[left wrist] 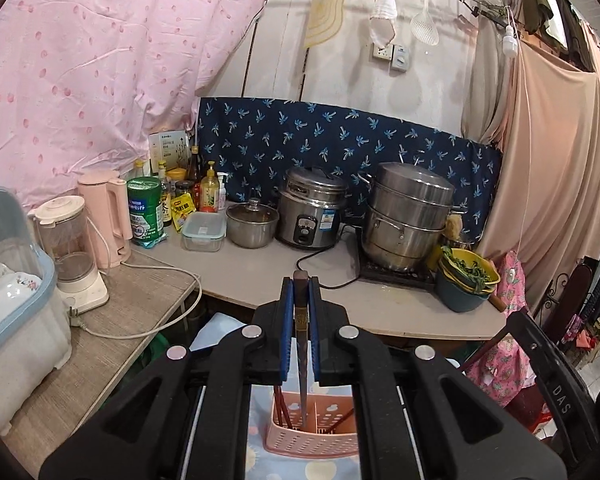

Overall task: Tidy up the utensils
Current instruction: 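Open both tools to drop the chopsticks into the pink basket, then move both tools back toward the remaining chopsticks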

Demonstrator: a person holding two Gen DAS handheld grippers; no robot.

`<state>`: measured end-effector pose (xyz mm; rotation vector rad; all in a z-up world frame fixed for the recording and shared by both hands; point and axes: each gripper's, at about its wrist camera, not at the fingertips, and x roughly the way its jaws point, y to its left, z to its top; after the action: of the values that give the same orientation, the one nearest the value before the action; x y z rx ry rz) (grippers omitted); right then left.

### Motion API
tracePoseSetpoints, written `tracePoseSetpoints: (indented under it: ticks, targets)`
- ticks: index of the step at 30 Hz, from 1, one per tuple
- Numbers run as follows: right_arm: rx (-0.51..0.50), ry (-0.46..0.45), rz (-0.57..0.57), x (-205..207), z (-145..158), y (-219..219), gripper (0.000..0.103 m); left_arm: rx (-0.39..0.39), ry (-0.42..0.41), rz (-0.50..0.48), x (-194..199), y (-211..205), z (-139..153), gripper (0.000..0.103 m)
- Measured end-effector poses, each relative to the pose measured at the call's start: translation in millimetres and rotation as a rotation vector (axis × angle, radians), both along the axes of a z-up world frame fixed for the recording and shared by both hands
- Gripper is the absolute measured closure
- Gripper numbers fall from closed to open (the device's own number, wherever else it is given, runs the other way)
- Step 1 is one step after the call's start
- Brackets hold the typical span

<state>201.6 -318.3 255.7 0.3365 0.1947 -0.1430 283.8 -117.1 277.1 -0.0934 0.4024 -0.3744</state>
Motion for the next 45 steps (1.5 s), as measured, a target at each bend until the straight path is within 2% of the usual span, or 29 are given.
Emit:
tracePoseSetpoints:
  ticks: [3,9,13,19,21,22,23,25,26,32,38,45]
  targets:
    - [-0.016,0.026,0.004,17,-10,2,0.096,0.016,0.009,0.003,10,-6,-12,0.096]
    - [-0.015,0.101,0.018,42,-46,4,0.096,0.039,0.078,-0.006,25,-12,-47,0.096]
    - [-0.009,0.153,0.024,51,-69,5,0.096,0.058,0.123,-0.006,31,-13,-70,0.096]
    - [-0.012,0.197,0.032,55,-87,5,0.095,0.073,0.155,-0.006,33,-13,-89,0.095]
    - [-0.017,0.193,0.025,52,-88,6,0.091,0.082,0.153,-0.002,30,-13,-93,0.094]
    - [-0.018,0.193,0.022,50,-88,5,0.087,0.087,0.155,-0.003,29,-13,-94,0.088]
    - [-0.017,0.187,0.018,47,-87,5,0.08,0.092,0.155,-0.001,28,-13,-95,0.076]
    - [-0.014,0.178,0.013,41,-86,4,0.074,0.098,0.14,0.013,22,-11,-97,0.063]
    - [-0.012,0.174,0.012,38,-84,4,0.074,0.101,0.132,0.018,19,-10,-97,0.061]
    - [-0.015,0.169,0.023,15,-79,9,0.067,0.141,0.134,0.037,-1,-5,-101,0.058]
    - [0.003,0.197,0.04,-13,-86,17,0.066,0.209,0.125,0.054,-28,0,-110,0.055]
    - [0.008,0.238,0.046,-46,-99,28,0.066,0.241,0.154,0.057,-55,11,-125,0.055]
